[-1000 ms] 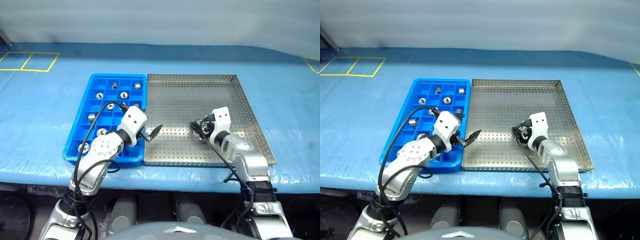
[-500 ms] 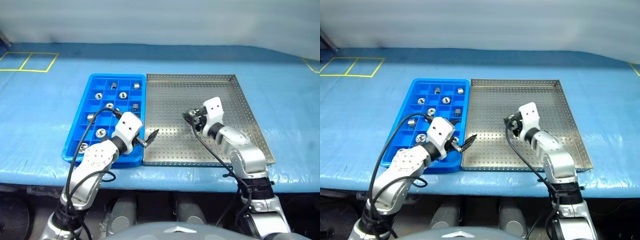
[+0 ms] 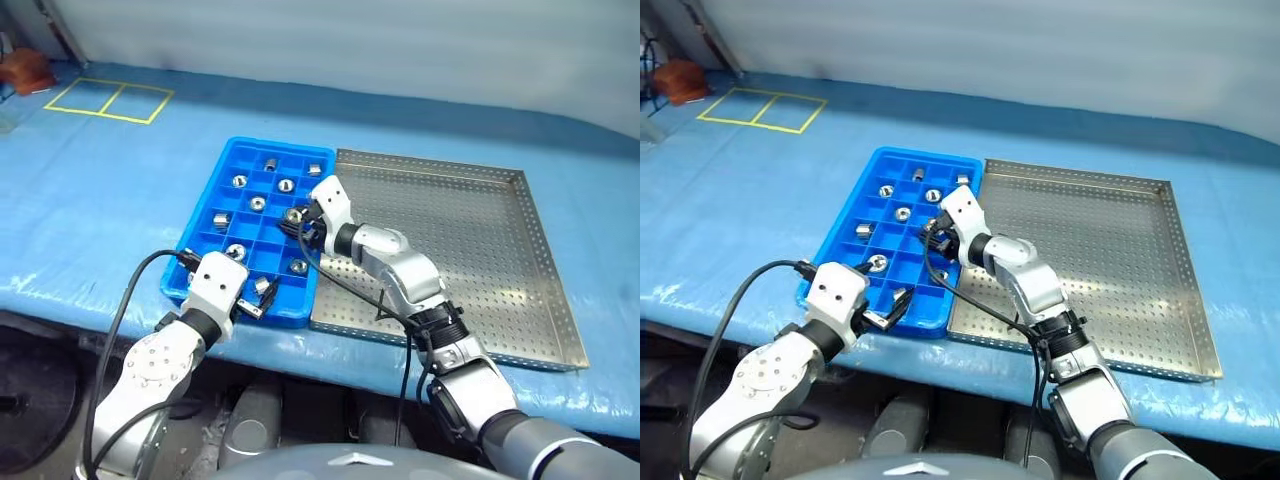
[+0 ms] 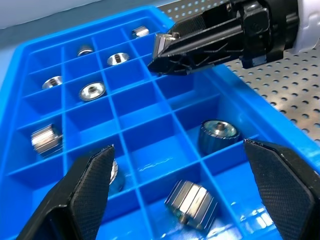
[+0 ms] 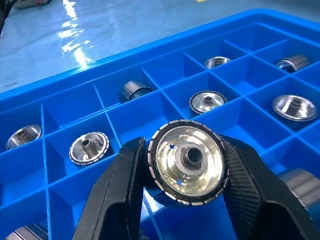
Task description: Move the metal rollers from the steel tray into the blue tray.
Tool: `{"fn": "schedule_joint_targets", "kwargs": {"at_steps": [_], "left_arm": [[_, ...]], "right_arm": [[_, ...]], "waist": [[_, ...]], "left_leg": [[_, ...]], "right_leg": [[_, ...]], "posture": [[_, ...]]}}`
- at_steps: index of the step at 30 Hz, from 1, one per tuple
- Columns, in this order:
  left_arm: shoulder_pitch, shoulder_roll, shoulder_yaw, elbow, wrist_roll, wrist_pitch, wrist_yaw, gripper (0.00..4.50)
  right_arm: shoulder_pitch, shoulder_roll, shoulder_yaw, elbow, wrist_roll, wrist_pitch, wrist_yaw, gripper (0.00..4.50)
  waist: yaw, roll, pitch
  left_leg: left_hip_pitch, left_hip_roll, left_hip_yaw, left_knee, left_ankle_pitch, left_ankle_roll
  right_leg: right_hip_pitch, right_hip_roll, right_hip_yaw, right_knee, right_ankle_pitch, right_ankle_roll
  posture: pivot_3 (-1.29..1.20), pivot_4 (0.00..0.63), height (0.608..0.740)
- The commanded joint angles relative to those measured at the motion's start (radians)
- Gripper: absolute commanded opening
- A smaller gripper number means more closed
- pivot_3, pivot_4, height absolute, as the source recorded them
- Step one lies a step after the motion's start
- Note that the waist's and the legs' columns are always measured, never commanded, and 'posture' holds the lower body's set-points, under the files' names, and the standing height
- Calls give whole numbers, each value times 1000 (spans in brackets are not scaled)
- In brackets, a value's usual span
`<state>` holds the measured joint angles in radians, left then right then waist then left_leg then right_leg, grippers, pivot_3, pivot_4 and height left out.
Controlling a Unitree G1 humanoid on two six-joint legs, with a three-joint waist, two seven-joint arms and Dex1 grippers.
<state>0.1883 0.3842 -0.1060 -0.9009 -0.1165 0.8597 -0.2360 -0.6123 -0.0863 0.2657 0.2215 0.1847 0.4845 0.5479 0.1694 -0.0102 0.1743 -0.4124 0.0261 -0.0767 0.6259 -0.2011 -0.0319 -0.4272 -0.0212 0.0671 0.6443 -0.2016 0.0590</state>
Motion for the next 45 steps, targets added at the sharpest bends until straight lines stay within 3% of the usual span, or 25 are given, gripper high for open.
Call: {"fn": "schedule_joint_targets", "kwargs": {"at_steps": [1,3,10,16,21,28,30,32,37,45], "left_arm": [[5,-4,-1,-53,10,-2,20,4500],[6,-7,-8,-54,9,-1,25,4500],[-45,-10,-50,-20,-5,-11,13,4500],[-145,-37,-113,89,4,-77,3,4500],[-284,-74,-150,250,23,-166,-7,4500],[-479,-143,-158,537,41,-317,-44,4500],[-503,-147,-154,585,34,-342,-68,4500],[-518,-128,-160,621,24,-352,-120,4500],[-522,-109,-153,651,10,-360,-190,4500],[-517,-116,-134,633,18,-344,-186,4500]], "right_arm": [[-41,14,-14,36,-8,-43,16,1831],[-46,17,-16,60,-4,-43,33,1831],[-17,5,-38,-16,-29,-97,0,4146],[80,-73,-124,-249,3,-26,-37,4146],[218,-209,-204,-437,-10,53,-64,4146],[455,-375,-357,-607,7,124,-68,4146],[493,-390,-388,-633,26,129,-65,4146],[540,-409,-413,-678,47,121,-46,4493],[590,-417,-435,-743,95,97,-23,4493],[631,-443,-382,-763,152,68,69,4493]], "waist": [[21,0,0],[40,0,0],[92,0,0],[116,0,0],[108,1,0],[11,1,-1],[-33,1,0],[-83,1,0],[-183,1,0],[-206,0,0]], "left_leg": [[0,0,0,0,0,0],[0,0,0,0,0,0],[-1,1,1,-3,0,-3],[-3,1,1,-2,-1,-6],[-3,1,2,-1,-1,-7],[-4,0,2,1,-1,-6],[-4,0,2,2,-2,-5],[-3,0,3,2,-2,-4],[0,1,3,2,-2,-4],[1,0,2,4,-1,-2]], "right_leg": [[0,0,0,0,0,0],[-1,0,0,0,0,0],[-3,1,0,0,-1,-1],[-3,0,-1,-2,-1,-1],[-3,0,-1,-2,-1,-1],[-2,-1,0,-4,-1,0],[-1,-1,0,-4,-1,0],[-1,-1,1,-4,-1,0],[0,-1,2,-1,-1,0],[3,0,2,0,0,2]], "posture": [[547,150,740],[548,150,740],[503,150,740],[388,150,740],[271,150,740],[103,150,740],[95,150,740],[45,150,740],[14,150,740],[31,150,740]]}}
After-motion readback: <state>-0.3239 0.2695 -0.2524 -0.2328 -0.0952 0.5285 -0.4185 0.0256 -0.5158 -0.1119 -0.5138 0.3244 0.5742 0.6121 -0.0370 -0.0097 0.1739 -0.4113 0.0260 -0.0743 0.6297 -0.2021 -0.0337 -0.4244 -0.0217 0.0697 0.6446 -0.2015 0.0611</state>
